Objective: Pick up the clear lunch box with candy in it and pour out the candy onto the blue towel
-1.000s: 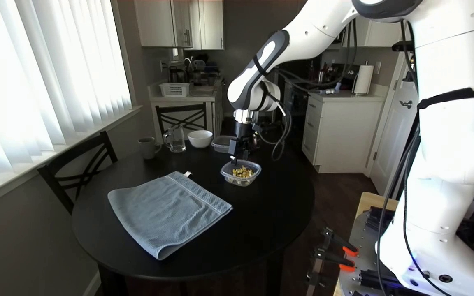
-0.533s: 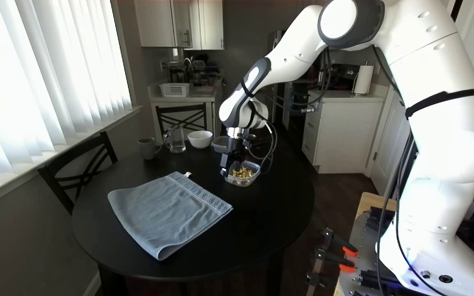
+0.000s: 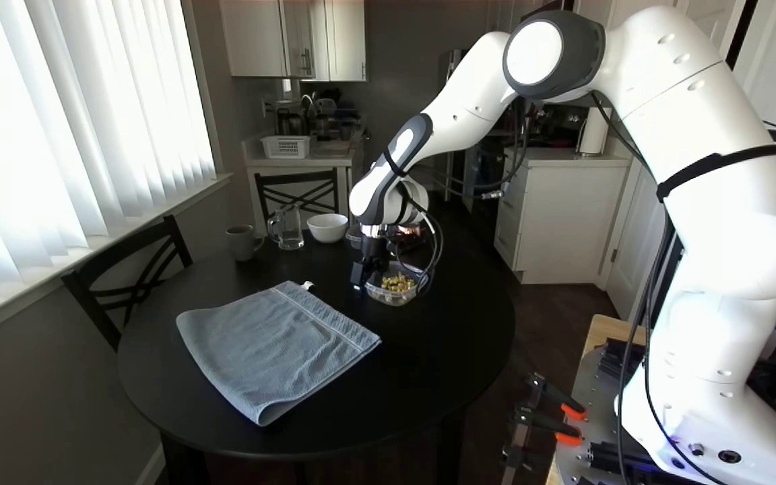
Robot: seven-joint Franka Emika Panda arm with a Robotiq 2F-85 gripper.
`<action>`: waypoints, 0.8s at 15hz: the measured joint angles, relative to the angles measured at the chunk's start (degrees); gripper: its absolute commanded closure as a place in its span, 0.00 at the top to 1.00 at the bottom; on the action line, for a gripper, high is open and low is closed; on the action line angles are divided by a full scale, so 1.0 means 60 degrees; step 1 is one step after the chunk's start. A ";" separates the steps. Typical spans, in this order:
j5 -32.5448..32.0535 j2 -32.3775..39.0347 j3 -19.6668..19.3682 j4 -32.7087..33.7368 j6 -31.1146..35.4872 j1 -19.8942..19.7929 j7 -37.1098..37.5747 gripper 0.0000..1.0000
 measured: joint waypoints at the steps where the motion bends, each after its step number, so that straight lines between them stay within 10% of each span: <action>1: -0.0048 0.0004 0.0010 0.0001 0.0078 -0.0005 0.0001 0.68; 12: -0.0680 0.0029 -0.0082 0.0113 0.0249 -0.0010 0.0676 0.01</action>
